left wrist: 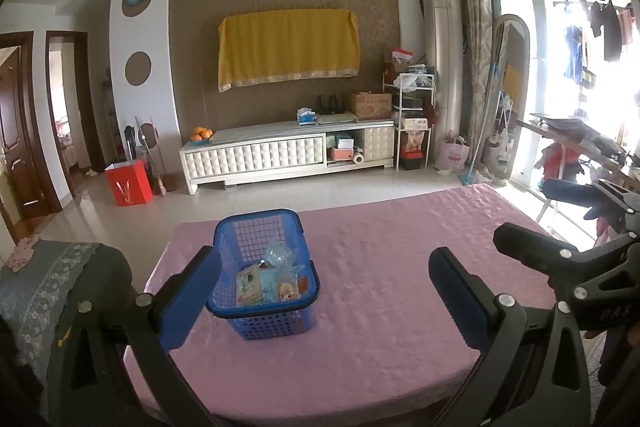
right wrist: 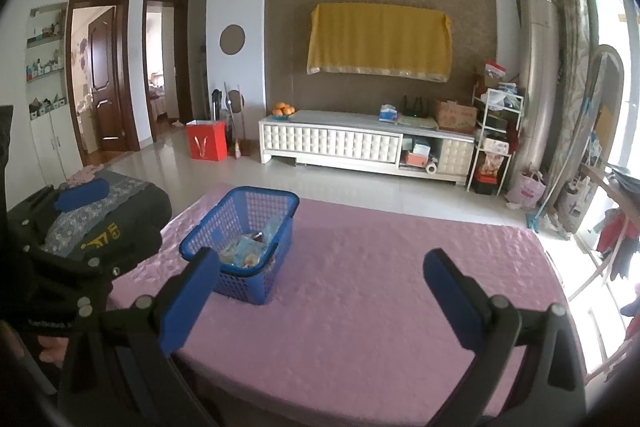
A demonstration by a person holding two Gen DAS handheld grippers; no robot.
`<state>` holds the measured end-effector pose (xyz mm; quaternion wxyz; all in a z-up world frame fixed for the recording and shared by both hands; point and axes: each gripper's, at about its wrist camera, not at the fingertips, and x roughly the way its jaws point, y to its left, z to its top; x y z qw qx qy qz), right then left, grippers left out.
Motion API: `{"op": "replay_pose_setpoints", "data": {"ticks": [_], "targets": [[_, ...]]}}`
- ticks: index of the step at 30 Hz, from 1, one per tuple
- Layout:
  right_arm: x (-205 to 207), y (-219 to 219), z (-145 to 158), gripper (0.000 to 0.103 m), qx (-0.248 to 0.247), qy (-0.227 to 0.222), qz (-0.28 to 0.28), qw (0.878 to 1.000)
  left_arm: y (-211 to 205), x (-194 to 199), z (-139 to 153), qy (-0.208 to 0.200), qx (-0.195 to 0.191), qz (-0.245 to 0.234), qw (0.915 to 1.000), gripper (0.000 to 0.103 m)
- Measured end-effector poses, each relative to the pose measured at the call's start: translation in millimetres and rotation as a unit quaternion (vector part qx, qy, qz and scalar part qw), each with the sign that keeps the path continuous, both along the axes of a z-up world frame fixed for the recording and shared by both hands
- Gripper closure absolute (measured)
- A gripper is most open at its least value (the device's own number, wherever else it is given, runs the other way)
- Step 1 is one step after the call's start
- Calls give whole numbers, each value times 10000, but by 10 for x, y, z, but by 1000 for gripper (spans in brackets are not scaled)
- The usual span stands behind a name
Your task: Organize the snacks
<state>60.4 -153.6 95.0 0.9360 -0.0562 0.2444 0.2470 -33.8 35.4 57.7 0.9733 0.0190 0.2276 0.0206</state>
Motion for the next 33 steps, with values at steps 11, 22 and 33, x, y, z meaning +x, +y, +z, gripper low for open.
{"op": "replay_pose_setpoints", "data": {"ticks": [11, 22, 33], "targets": [[-18, 20, 0, 0, 0, 21, -19, 10000, 32, -15, 11, 20, 24, 10, 10000, 1], [-87, 41, -12, 0, 26, 51, 27, 10000, 74, -5, -18, 71, 9, 19, 10000, 1], [-103, 50, -9, 0, 38, 67, -17, 10000, 73, -43, -24, 77, -138, -58, 9999, 1]]}}
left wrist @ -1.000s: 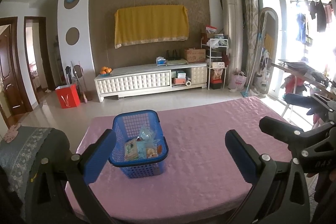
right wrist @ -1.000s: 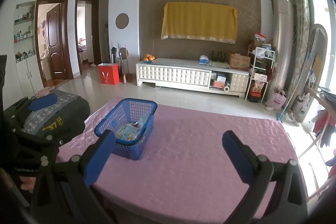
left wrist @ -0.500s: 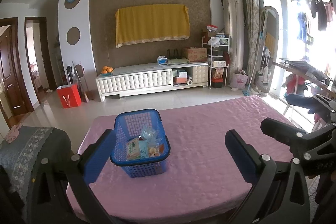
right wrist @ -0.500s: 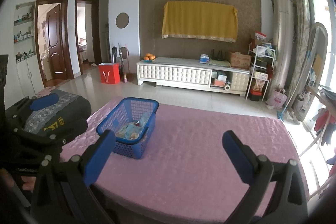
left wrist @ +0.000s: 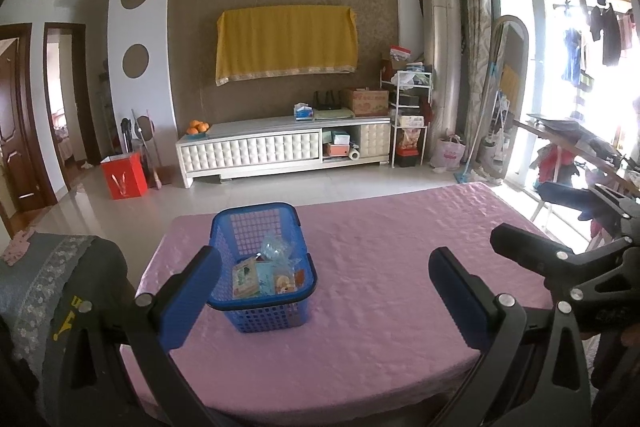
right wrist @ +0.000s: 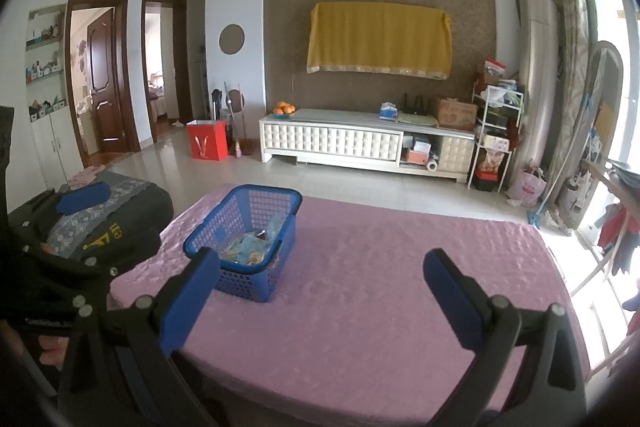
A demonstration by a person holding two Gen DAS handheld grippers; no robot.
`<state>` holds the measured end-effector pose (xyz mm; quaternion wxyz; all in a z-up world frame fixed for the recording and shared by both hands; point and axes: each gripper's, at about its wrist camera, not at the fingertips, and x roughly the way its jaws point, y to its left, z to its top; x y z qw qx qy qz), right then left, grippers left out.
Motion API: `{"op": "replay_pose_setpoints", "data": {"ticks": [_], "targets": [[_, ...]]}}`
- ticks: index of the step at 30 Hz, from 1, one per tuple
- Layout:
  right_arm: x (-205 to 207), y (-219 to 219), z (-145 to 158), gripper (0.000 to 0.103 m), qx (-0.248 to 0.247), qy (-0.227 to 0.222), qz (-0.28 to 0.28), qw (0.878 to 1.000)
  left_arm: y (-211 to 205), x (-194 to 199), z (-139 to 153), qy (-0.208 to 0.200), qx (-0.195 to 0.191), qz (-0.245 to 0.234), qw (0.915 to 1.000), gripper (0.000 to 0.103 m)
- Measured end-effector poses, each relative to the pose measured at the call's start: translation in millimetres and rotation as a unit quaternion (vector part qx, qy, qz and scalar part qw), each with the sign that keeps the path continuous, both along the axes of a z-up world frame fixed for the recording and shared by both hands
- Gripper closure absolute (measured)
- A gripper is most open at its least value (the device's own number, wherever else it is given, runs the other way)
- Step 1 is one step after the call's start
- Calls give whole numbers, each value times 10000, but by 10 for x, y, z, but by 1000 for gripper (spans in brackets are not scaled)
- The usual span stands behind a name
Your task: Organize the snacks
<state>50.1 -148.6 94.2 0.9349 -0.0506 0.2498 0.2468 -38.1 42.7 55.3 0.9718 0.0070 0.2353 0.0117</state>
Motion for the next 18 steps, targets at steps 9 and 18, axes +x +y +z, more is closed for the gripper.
{"op": "replay_pose_setpoints", "data": {"ticks": [9, 18], "targets": [[-21, 12, -1, 0, -23, 13, -6, 10000, 7, -12, -2, 27, -59, -23, 10000, 1], [-31, 9, 8, 0, -36, 0, -8, 10000, 26, -29, -14, 38, -39, 19, 10000, 1]]}}
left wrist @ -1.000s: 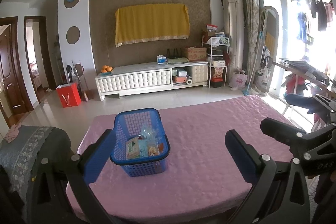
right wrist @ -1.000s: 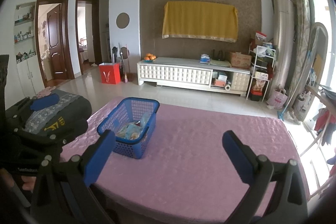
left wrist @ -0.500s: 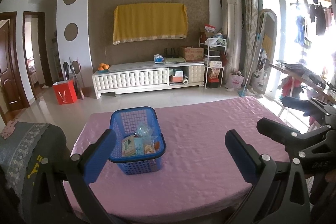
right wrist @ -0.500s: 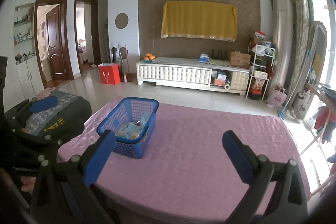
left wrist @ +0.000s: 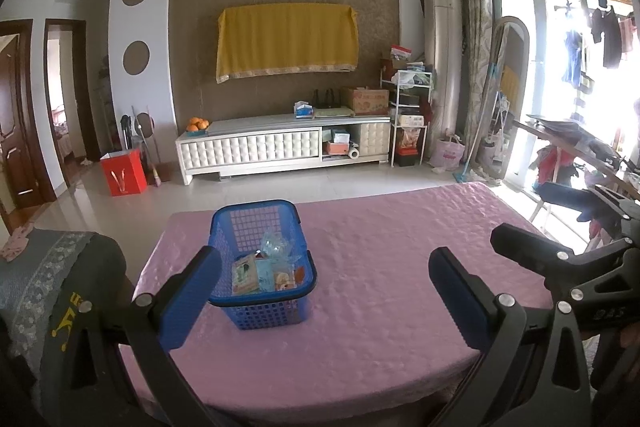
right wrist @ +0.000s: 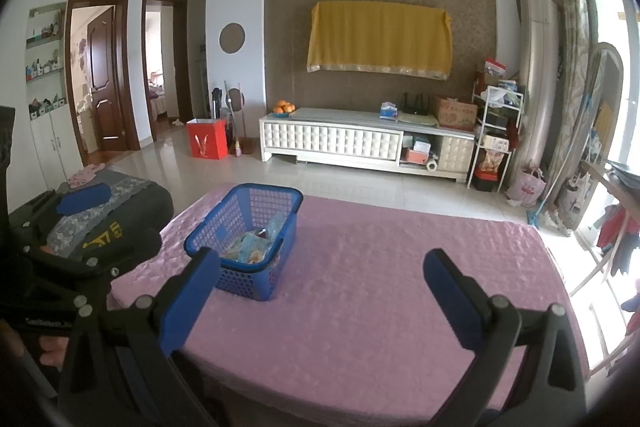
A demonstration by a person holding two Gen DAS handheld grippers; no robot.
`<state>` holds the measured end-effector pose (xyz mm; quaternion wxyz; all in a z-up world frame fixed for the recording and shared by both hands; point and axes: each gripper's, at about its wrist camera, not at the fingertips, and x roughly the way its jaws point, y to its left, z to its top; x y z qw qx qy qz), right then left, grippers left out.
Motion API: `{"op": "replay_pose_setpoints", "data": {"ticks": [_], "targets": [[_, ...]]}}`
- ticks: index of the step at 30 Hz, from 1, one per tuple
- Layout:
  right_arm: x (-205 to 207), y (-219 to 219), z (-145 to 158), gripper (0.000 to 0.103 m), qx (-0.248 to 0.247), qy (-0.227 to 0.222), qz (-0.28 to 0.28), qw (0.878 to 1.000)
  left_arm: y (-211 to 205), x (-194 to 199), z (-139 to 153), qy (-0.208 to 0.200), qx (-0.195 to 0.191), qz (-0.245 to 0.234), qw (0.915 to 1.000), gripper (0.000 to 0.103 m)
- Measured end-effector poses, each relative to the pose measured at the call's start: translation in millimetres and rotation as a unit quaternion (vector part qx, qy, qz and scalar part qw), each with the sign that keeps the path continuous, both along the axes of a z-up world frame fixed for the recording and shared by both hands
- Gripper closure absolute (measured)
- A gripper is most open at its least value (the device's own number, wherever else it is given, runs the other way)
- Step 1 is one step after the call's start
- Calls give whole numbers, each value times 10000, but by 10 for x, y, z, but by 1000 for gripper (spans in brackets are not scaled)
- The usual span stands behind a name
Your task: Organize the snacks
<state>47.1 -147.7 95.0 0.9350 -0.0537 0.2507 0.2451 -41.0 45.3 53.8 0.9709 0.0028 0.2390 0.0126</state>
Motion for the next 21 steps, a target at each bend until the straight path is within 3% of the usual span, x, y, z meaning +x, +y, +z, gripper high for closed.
{"op": "replay_pose_setpoints", "data": {"ticks": [21], "targets": [[-1, 73, 17, 0, 7, 22, -6, 10000, 22, -37, 16, -4, -18, 56, 10000, 1]]}}
